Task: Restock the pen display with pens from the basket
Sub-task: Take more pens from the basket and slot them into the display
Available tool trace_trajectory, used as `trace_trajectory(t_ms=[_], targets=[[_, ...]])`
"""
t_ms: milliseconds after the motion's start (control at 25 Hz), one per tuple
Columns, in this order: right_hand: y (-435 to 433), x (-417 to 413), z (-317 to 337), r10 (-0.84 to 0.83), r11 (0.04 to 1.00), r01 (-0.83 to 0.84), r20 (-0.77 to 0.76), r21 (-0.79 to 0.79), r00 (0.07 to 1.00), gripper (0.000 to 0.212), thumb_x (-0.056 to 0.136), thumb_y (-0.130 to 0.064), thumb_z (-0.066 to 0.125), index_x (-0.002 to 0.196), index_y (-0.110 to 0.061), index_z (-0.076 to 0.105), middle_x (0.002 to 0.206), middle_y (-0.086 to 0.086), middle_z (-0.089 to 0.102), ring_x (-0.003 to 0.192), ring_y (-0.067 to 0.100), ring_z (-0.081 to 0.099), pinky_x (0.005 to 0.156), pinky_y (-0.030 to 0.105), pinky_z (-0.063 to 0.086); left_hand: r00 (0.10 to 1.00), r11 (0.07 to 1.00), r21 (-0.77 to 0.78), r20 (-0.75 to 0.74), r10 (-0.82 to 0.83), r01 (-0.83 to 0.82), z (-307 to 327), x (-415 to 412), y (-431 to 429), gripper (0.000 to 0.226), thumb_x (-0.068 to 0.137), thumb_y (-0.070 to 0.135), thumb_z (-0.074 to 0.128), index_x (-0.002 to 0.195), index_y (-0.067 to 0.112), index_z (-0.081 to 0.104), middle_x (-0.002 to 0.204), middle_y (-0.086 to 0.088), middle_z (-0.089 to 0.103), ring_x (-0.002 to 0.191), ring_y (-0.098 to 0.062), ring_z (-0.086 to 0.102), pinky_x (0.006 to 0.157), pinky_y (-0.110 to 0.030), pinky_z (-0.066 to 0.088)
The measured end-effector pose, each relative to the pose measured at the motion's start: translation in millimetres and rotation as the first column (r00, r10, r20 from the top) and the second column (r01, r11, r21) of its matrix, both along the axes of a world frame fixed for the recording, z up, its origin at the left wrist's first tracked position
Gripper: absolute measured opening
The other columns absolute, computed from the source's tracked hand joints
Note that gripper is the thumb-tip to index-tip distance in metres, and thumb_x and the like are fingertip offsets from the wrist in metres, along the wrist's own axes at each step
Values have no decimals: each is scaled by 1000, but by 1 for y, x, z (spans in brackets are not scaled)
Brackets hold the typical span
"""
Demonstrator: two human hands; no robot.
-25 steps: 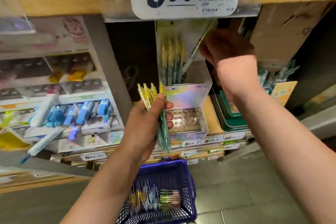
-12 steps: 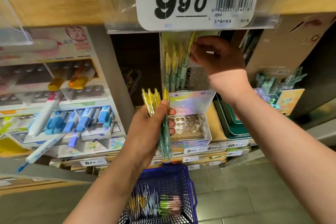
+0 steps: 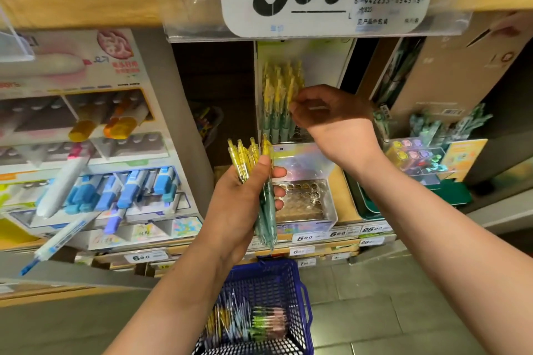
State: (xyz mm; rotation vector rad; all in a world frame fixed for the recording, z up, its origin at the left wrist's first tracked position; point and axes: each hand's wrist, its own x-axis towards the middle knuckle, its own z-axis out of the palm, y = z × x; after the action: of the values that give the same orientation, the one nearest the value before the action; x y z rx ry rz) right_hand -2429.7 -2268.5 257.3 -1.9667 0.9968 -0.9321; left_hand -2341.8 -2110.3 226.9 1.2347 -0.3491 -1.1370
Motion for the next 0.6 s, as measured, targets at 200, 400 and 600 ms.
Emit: trace_trajectory(t_ms=[200,400,600], targets=[[10,-4,4,-36,998,41,-105,46,994,11,86,-27,75,97,-25,77,88,-10,76,82,-3,69,81,13,53,1000,1000,0,19,-7,7,0,-4,1,29,102,33,59,116,8,64,96,-5,77,64,-12,60,57,-26,52],[47,-30,7,163,915,-112,-102,387,981,16,85,-46,72,88,-31,75,76,-13,76,73,2,73,72,22,54,997,998,-41,48,-52,54,5,-10,3,21,102,33,60,97,22,77,94,-8,78,64,-12,62,56,-25,52],[54,-36,11,213,782,-173,5,598,977,8,92,-28,71,91,-23,77,77,-3,76,73,7,71,76,30,58,994,997,-28,89,-67,70,6,-15,4,23,101,37,62,90,27,80,90,-11,76,70,-16,65,59,-26,55]])
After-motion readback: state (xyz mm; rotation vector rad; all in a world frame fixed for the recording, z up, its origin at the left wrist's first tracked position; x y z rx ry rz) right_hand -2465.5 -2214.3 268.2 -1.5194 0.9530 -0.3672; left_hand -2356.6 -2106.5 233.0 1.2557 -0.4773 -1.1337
